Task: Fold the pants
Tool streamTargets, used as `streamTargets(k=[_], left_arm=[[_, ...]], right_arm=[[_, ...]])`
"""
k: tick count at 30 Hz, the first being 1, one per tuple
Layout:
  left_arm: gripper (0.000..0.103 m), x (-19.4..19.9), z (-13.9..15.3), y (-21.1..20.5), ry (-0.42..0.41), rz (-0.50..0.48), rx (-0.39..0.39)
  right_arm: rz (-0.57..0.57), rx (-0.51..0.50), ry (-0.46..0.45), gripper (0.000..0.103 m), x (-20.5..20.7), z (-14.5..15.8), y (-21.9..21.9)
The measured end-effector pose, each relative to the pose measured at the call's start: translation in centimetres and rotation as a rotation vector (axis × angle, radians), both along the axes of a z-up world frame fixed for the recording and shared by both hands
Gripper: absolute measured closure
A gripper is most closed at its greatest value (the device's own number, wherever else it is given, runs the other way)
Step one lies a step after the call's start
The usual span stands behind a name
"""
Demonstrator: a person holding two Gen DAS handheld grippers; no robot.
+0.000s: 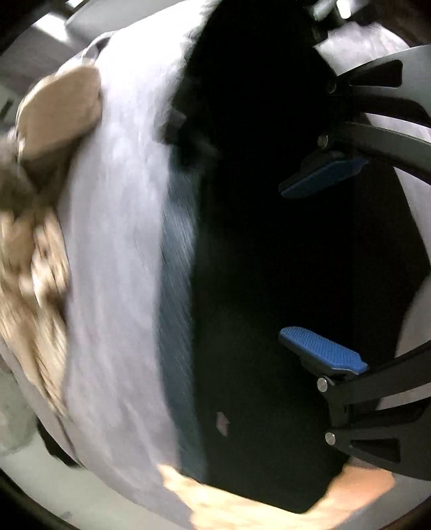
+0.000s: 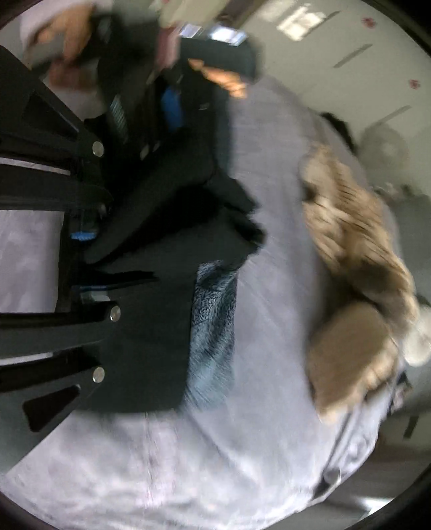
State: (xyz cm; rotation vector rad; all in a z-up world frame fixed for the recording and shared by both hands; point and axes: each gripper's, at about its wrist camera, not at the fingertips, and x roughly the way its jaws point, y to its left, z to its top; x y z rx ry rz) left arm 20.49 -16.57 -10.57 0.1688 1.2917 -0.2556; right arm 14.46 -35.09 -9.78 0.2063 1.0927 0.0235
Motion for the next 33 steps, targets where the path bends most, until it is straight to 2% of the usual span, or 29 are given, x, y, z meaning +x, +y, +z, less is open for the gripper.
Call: streamTargets(k=[2, 4, 5, 6, 8, 11, 13, 14, 15, 16, 18, 21, 22, 26, 28, 29, 30, 31, 33], left_arm=[[0.022, 0.3, -0.5, 1.7, 0.008, 0.012, 0.019], [0.022, 0.5, -0.7, 3.3, 0.015, 0.017, 0.020], [0.022, 0.6, -0.6, 3.6, 0.016, 0.020, 0.015], [0.022, 0.5, -0.6, 4.1, 0.019, 0.022, 0.007], [0.022, 0.9, -0.5, 4.2, 0.027, 0.022, -0.017], [0.022, 0.2, 0.8, 4.0, 0.028, 0.008, -0.072], [0.022, -0.2, 1.7, 3.2, 0.034, -0.017, -0.112], [0.022, -0.4, 2.1, 2.8, 0.043, -0.036, -0.138], [0.022, -0.6, 2.4, 2.4, 0.055, -0.051, -0.164], [0.022, -0.7, 2.7, 1.9, 0.071, -0.070, -0.198], [0.022, -1.3, 2.9, 0.4, 0.110, -0.110, -0.263], [0.022, -2.0, 2.1, -2.5, 0.203, -0.161, -0.328], [0.022, -2.2, 1.4, -3.6, 0.231, -0.174, -0.325], [0.023, -2.8, -0.1, -6.1, 0.238, -0.212, -0.269], [0.041, -2.9, -1.0, -6.9, 0.252, -0.218, -0.254], [0.046, -2.9, -1.2, -7.3, 0.257, -0.221, -0.239], [0.047, -2.8, -1.3, -7.5, 0.250, -0.219, -0.221], [0.049, -2.8, -1.3, -7.6, 0.246, -0.218, -0.218], [0.051, -3.0, -0.4, -7.5, 0.218, -0.218, -0.210]], right_arm=[[0.026, -0.062, 0.059, 0.075, 0.9, -2.4, 2.5], [0.042, -0.195, 0.104, 0.072, 1.4, -3.8, 4.7], [0.050, -0.237, 0.111, 0.067, 1.4, -3.8, 5.4], [0.064, -0.278, 0.107, 0.057, 1.3, -3.3, 6.2], [0.096, -0.267, 0.090, 0.041, 1.2, -2.0, 6.7], [0.176, -0.126, 0.023, 0.040, -0.4, 1.0, 6.7], [0.159, 0.041, -0.005, 0.039, -1.2, 2.4, 4.5], [0.109, 0.134, -0.005, 0.039, -1.7, 2.7, 2.8], [0.008, 0.267, 0.014, 0.038, -2.4, 2.3, -0.2], [-0.061, 0.347, 0.031, 0.038, -2.9, 1.8, -2.0], [-0.270, 0.589, 0.073, 0.038, -5.0, -0.5, -6.9], [-0.437, 0.758, 0.102, 0.038, -7.3, -3.3, -10.6], [-0.465, 0.789, 0.110, 0.038, -7.8, -4.1, -11.2], [-0.498, 0.854, 0.128, 0.039, -7.8, -6.4, -11.6], [-0.518, 0.904, 0.123, 0.047, -7.5, -7.4, -11.6], [-0.533, 0.925, 0.124, 0.060, -7.7, -7.9, -11.8], [-0.553, 0.939, 0.137, 0.088, -7.5, -8.6, -11.9], [-0.570, 0.946, 0.158, 0.098, -7.2, -9.3, -11.9], [-0.584, 0.961, 0.161, 0.098, -6.8, -9.3, -11.8]])
